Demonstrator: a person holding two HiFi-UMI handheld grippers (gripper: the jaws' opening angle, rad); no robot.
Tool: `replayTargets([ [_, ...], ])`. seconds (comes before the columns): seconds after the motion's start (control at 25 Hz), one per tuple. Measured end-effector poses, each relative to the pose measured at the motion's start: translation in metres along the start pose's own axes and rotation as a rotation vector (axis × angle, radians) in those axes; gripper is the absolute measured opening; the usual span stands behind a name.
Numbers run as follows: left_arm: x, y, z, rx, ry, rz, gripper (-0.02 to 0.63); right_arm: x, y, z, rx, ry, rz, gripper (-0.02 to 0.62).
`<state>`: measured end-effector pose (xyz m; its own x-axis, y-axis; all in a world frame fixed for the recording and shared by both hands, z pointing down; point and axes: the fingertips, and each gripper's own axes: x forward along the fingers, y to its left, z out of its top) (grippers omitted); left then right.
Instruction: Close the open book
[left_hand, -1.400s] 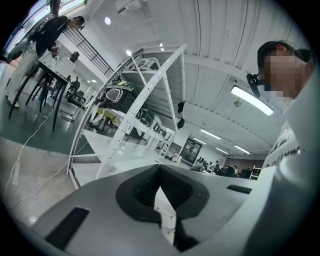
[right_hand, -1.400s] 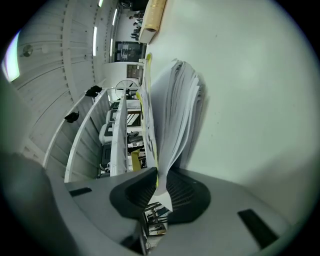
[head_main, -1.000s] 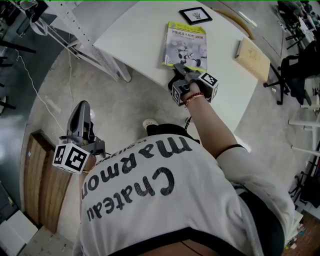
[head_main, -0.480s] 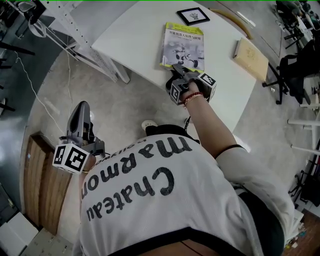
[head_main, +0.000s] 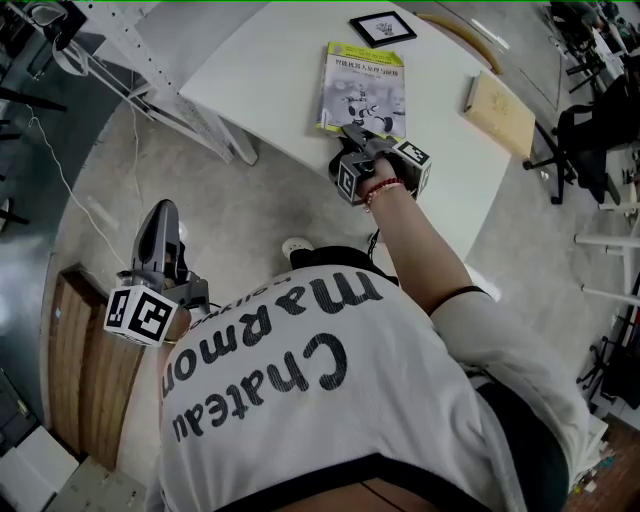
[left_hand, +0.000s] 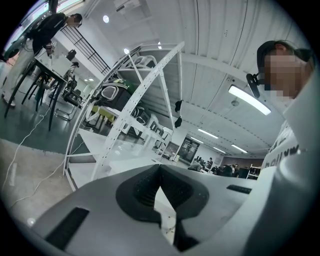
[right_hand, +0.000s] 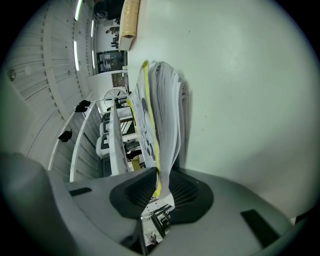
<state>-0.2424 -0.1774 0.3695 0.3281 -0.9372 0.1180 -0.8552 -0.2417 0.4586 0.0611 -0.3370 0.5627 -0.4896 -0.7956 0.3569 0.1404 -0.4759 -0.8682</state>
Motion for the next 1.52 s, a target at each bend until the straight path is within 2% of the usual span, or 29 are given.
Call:
replayTargets([
  [0.32,-0.008,0.003,0.0,-0.004,-0.008,0.017,0.023,-0.001,0.001,0.001,-0.011,-0.011,-0.018,0.072],
  [0.96,-0.013,0.004,0.001,-0.002,-0.014,0.018,0.023,-0.002,0.002,0.002,-0.105,-0.023,-0.058,0.077],
  [1.52,-0.021,0.011,0.005,-0.006,-0.024,0.034,0.023,-0.004,0.004,0.001,-0.179,-0.007,-0.072,0.118],
])
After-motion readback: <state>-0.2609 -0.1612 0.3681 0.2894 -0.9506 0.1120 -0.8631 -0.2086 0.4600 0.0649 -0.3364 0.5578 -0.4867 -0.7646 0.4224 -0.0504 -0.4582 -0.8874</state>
